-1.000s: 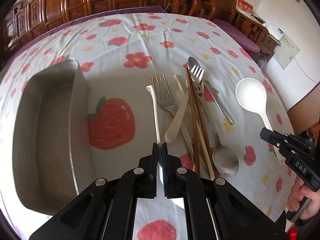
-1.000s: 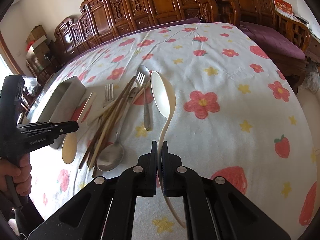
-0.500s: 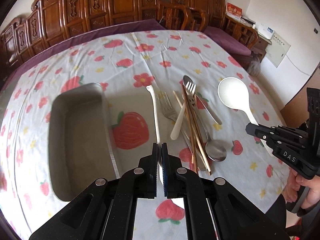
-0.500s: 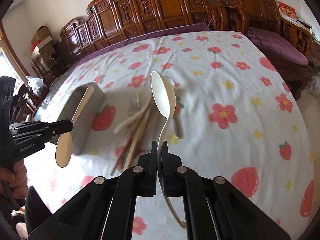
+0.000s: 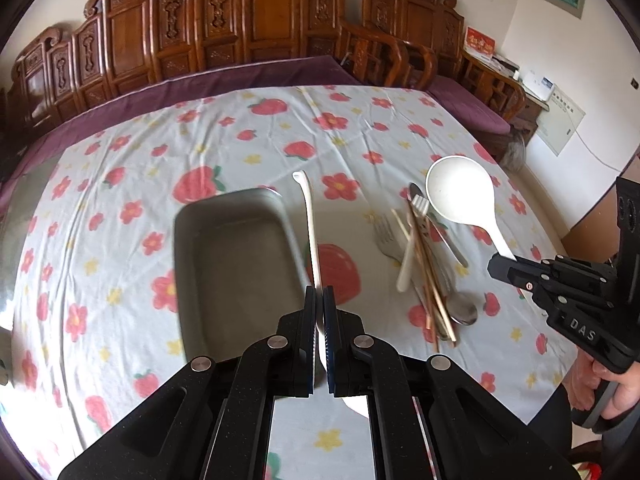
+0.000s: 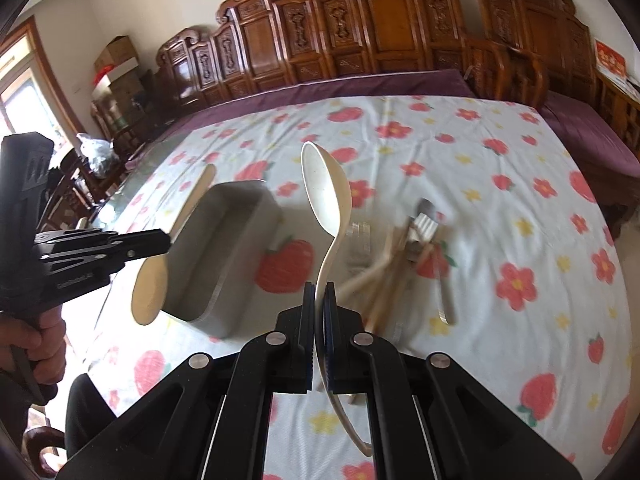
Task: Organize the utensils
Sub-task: 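Carry both white spoons over the grey tray and open both grippers to drop them in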
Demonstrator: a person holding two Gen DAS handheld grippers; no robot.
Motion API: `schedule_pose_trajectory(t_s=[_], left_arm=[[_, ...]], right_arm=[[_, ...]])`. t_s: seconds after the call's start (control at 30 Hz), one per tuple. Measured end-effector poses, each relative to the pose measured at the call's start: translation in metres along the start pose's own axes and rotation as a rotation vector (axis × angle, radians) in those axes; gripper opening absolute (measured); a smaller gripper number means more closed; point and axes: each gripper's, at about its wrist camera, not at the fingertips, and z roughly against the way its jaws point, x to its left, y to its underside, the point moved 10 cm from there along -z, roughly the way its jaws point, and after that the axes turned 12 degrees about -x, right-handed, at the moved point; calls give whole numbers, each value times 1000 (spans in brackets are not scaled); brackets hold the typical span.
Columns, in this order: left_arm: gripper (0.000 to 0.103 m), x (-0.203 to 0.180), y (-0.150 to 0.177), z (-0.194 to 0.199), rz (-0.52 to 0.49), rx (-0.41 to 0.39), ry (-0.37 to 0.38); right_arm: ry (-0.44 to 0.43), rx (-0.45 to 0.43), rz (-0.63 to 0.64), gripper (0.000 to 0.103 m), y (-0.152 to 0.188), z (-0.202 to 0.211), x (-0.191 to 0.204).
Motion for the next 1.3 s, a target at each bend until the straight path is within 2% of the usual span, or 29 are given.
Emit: schedule_pose_trajectory(t_s=[0.37,0.77,0.97,1.3], left_arm=[[3,52,7,-16,64,-1,-23],[5,66,17,-34,62,8,-7],[5,81,20,-21,75,-7,-23],[5,108,24,15,60,-48,-78]], right_arm=[[-58,22,46,5,-9,-26,65],[-73,54,59,5,-11,-60,101],[-87,58,50,5,-15,-78,115],[-104,106,7,5,2,-121,142]])
